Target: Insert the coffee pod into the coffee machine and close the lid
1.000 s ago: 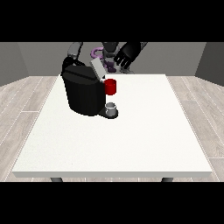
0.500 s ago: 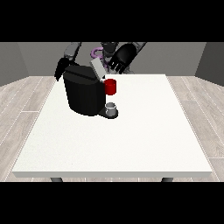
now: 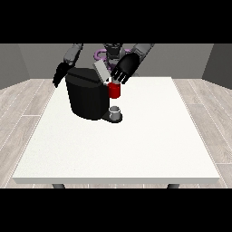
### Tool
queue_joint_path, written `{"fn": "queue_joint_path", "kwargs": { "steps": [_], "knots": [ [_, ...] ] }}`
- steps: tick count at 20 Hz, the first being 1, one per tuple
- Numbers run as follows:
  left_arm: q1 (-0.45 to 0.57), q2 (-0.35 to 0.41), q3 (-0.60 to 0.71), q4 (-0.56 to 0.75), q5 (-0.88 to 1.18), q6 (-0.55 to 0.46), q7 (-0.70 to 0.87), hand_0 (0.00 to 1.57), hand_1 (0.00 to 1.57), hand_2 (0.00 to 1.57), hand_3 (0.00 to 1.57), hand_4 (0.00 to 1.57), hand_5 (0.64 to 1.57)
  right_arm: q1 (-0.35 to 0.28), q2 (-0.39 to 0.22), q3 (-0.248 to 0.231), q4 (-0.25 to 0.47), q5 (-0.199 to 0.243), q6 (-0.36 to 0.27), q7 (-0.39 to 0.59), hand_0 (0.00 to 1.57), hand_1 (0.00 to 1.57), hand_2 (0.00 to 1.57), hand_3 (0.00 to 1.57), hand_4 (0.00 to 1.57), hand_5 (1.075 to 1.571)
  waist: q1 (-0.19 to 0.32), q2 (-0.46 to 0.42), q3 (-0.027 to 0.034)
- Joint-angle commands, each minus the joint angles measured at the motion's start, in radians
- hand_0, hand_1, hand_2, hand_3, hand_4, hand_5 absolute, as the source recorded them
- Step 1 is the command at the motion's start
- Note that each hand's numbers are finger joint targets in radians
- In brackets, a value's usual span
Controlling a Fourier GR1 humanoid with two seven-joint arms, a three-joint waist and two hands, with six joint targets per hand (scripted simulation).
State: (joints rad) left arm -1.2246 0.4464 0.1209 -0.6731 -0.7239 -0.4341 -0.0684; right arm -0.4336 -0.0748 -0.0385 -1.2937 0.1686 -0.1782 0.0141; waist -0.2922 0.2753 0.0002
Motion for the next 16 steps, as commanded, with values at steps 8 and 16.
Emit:
{"fn": "queue_joint_path", "kwargs": {
  "steps": [8,16],
  "knots": [
    [0.009,-0.045,-0.018,0.004,-0.019,0.028,-0.017,1.19,1.19,1.25,1.20,0.42,1.571,0.010,0.009,-0.008,0.025,0.015,-0.031,-0.031,0.00,0.00,0.00,0.00,0.03,1.571,0.021,0.002,0.0001],
    [-0.065,0.002,0.007,0.019,-0.020,0.023,-0.020,1.23,1.23,1.27,1.21,0.39,1.571,-0.026,0.020,-0.015,0.029,0.000,-0.032,-0.027,0.00,0.00,0.00,0.00,0.00,1.571,-0.005,0.043,0.0001]
  ]
}}
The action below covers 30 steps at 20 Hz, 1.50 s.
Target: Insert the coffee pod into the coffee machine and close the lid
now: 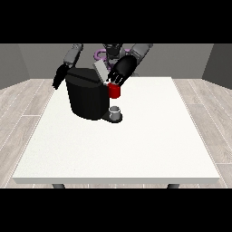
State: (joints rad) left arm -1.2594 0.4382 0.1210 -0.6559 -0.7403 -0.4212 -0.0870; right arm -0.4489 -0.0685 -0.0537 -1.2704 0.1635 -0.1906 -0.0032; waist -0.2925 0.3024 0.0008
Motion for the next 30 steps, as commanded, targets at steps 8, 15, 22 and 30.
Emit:
{"fn": "queue_joint_path", "kwargs": {
  "steps": [8,15,22,30],
  "knots": [
    [-0.065,0.022,0.013,0.012,-0.014,0.023,-0.008,1.19,1.19,1.21,1.17,0.36,1.571,-0.035,0.012,0.005,0.018,0.022,-0.030,0.002,0.00,0.00,0.00,0.00,0.00,1.571,-0.006,0.042,-0.0005],
    [0.000,0.048,-0.048,0.016,-0.106,0.113,-0.041,1.21,1.21,1.22,1.10,0.00,1.571,0.000,-0.002,0.022,-0.029,0.011,0.011,0.035,0.00,0.00,0.00,0.00,0.00,1.571,-0.049,0.019,-0.0007],
    [0.012,0.040,-0.055,0.012,-0.109,0.108,-0.089,1.10,1.10,1.13,0.99,0.00,1.571,-0.016,-0.017,-0.028,0.007,-0.004,-0.012,-0.004,0.00,0.00,0.00,0.00,0.00,1.571,0.001,0.041,-0.0005],
    [-0.019,0.027,-0.022,0.022,-0.098,0.174,-0.125,1.25,1.25,1.21,0.96,0.00,1.571,-0.057,0.000,-0.003,-0.024,0.012,-0.023,0.062,0.00,0.00,0.00,0.00,0.00,1.571,-0.019,0.057,-0.0008]
  ]
}}
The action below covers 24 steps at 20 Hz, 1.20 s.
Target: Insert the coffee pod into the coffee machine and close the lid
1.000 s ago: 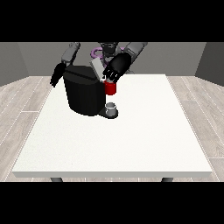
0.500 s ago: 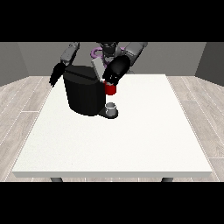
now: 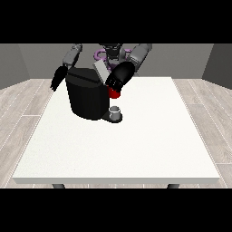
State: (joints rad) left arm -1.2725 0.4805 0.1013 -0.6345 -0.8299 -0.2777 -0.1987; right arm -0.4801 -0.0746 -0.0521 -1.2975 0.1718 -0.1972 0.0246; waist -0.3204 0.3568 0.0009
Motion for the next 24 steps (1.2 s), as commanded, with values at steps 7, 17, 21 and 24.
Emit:
{"fn": "queue_joint_path", "kwargs": {
  "steps": [7,17,21,24],
  "knots": [
    [-0.025,0.086,0.038,0.034,-0.005,0.034,-0.081,1.27,1.27,1.24,0.97,0.00,1.571,0.013,-0.003,0.024,-0.042,0.013,0.009,-0.016,0.00,0.00,0.00,0.00,0.10,1.571,-0.044,0.054,-0.0009],
    [-0.044,0.066,-0.020,0.004,-0.081,0.094,-0.088,0.51,0.51,0.78,0.60,0.00,1.571,-0.045,-0.001,0.003,-0.001,0.028,-0.026,-0.003,0.00,0.00,0.00,0.00,0.16,1.571,-0.011,0.076,-0.0005],
    [-0.023,0.077,-0.010,0.026,-0.092,0.124,-0.088,0.00,0.00,0.62,0.49,0.00,1.571,-0.018,0.009,0.033,-0.029,0.044,-0.022,-0.002,0.00,0.00,0.00,0.00,0.17,1.571,-0.028,0.066,-0.0008],
    [-0.043,0.079,-0.014,0.025,-0.095,0.096,-0.085,0.00,0.00,0.56,0.46,0.00,1.571,-0.046,-0.021,0.005,-0.006,0.039,-0.014,0.032,0.00,0.00,0.00,0.00,0.15,1.571,-0.012,0.051,-0.0007]
  ]
}}
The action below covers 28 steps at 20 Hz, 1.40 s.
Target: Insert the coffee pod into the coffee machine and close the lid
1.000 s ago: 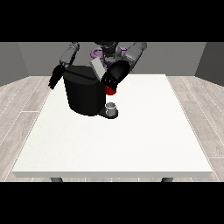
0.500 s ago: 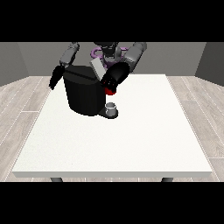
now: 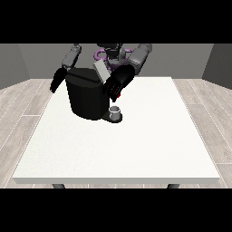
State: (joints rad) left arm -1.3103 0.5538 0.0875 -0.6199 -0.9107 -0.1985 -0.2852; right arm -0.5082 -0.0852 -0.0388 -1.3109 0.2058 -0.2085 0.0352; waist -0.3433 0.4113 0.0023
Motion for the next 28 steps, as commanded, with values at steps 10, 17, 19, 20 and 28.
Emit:
{"fn": "queue_joint_path", "kwargs": {
  "steps": [10,17,19,20,28],
  "knots": [
    [0.123,-0.095,-0.024,-0.017,-0.001,-0.012,0.012,0.00,0.00,0.00,0.06,0.00,1.571,0.121,0.015,-0.059,0.107,-0.028,-0.033,-0.058,0.00,0.00,0.00,0.00,0.14,1.571,0.135,-0.156,-0.0019],
    [0.226,-0.191,0.021,-0.061,0.092,-0.068,0.026,0.00,0.00,0.28,0.00,0.00,1.571,0.231,0.005,-0.105,0.207,-0.051,-0.031,-0.123,0.00,0.00,0.00,0.00,0.00,1.571,0.246,-0.311,-0.0020],
    [0.281,-0.338,0.110,-0.075,0.227,-0.035,0.004,0.00,0.00,0.15,0.00,0.00,1.571,0.218,-0.065,-0.153,0.224,-0.098,0.039,-0.101,0.00,0.00,0.00,0.00,0.00,1.571,0.286,-0.350,-0.0029],
    [0.309,-0.357,0.168,-0.062,0.292,-0.037,-0.012,0.00,0.00,0.00,0.00,0.20,1.571,0.245,-0.036,-0.130,0.210,-0.084,0.021,-0.095,0.00,0.00,0.00,0.00,0.00,1.571,0.294,-0.373,-0.0049],
    [0.639,-0.534,0.293,-0.030,0.494,-0.083,-0.067,0.00,0.00,0.00,0.00,0.39,1.571,0.422,-0.018,-0.134,0.212,-0.085,0.012,-0.093,0.00,0.00,0.00,0.00,0.00,1.571,0.422,-0.637,-0.0030]
  ]
}}
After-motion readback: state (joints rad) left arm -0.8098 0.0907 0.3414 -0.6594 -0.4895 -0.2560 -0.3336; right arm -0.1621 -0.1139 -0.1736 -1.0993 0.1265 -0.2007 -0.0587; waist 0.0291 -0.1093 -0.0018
